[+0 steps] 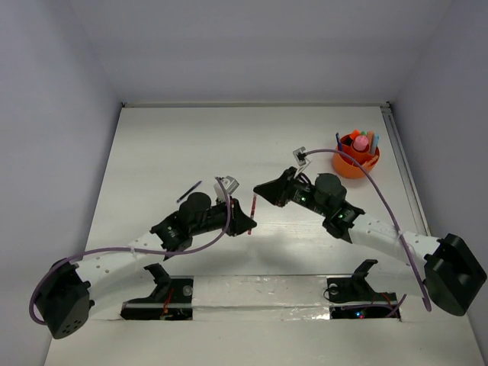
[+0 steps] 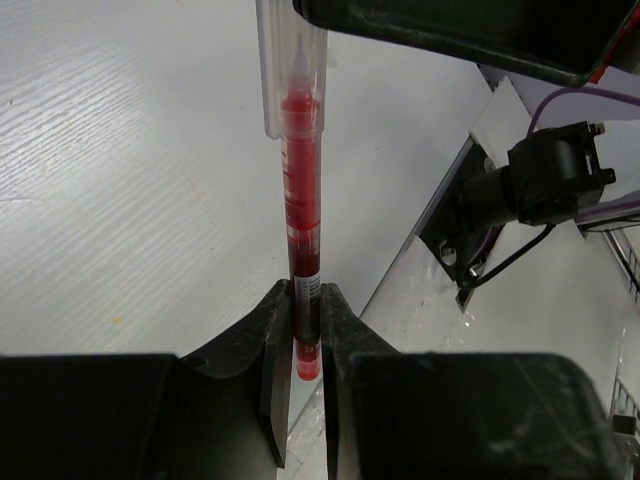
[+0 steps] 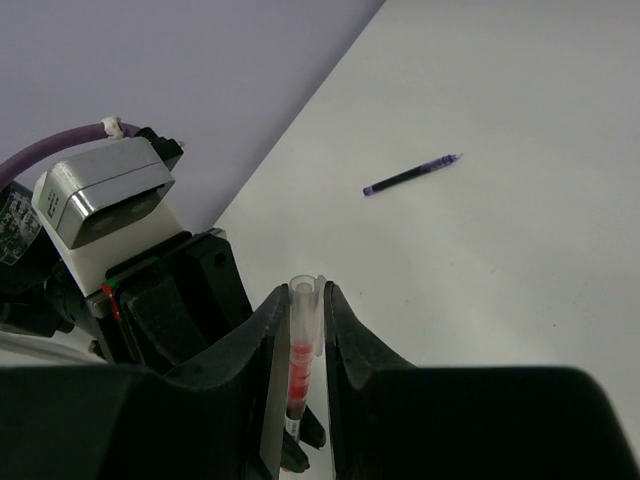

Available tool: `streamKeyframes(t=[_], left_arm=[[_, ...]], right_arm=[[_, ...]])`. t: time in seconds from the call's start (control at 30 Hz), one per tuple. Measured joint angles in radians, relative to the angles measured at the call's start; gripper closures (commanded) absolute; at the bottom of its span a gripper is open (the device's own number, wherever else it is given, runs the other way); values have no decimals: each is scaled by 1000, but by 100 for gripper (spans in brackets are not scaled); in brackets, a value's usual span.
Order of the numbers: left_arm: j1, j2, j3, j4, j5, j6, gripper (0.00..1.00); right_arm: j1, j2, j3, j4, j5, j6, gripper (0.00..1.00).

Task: Sort the stationery into containers
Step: Close the pen cap on the pen.

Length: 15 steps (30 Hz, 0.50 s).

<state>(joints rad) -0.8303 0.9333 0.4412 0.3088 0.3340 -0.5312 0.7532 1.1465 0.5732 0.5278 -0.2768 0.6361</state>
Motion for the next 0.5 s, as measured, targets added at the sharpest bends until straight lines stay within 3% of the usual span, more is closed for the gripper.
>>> streamKeyframes(t=[0.5], left_arm=[[-2,-63,0,-89,9,31,100]], right_arm=[[-8,69,0,84,-121,56,100]])
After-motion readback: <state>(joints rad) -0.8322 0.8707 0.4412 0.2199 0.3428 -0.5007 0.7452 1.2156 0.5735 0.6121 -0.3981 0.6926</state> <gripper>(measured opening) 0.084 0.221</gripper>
